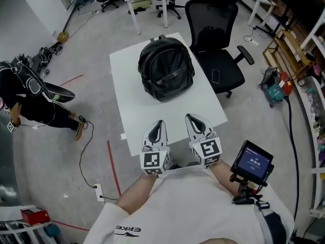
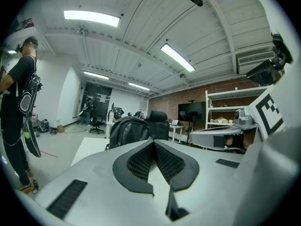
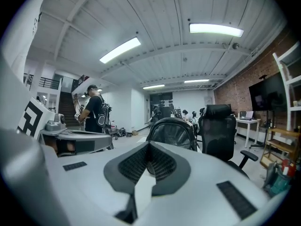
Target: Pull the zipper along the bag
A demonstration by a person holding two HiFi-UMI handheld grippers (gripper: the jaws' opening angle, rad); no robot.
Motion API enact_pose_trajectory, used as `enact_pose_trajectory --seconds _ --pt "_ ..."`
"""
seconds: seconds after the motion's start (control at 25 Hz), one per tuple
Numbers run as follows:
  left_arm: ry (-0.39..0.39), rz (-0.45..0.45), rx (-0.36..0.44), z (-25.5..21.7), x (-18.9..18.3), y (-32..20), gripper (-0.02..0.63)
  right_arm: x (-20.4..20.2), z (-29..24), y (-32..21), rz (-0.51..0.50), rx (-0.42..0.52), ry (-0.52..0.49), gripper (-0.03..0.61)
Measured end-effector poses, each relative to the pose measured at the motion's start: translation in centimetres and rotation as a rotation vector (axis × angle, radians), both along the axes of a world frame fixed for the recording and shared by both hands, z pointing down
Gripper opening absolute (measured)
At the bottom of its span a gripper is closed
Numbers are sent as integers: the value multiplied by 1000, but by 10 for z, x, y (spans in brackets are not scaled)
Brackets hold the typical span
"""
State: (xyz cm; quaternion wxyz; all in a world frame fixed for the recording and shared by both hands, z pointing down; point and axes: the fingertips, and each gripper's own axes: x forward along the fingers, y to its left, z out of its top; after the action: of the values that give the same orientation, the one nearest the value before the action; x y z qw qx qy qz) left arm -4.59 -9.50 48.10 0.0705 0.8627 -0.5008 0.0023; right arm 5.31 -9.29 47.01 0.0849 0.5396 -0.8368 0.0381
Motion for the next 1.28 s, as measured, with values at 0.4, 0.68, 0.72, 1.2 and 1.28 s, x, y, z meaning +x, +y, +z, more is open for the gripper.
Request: enact_pose_trajectory --seconds 0.4,0.68,0.72,1.2,1.28 --pt "18 -4 -35 7 -12 -54 3 10 6 -53 57 -28 44 3" --pt "-3 -49 -34 8 -5 -107 3 49 5 -122 91 -11 48 4" --pt "-7 -60 -34 8 -4 -115 3 55 4 -132 89 -7 51 4" --pt "-67 -175 -70 17 14 -194 3 123 15 -245 75 -20 53 3" --pt "-73 -186 -75 18 21 -203 3 128 19 -259 63 -25 54 3"
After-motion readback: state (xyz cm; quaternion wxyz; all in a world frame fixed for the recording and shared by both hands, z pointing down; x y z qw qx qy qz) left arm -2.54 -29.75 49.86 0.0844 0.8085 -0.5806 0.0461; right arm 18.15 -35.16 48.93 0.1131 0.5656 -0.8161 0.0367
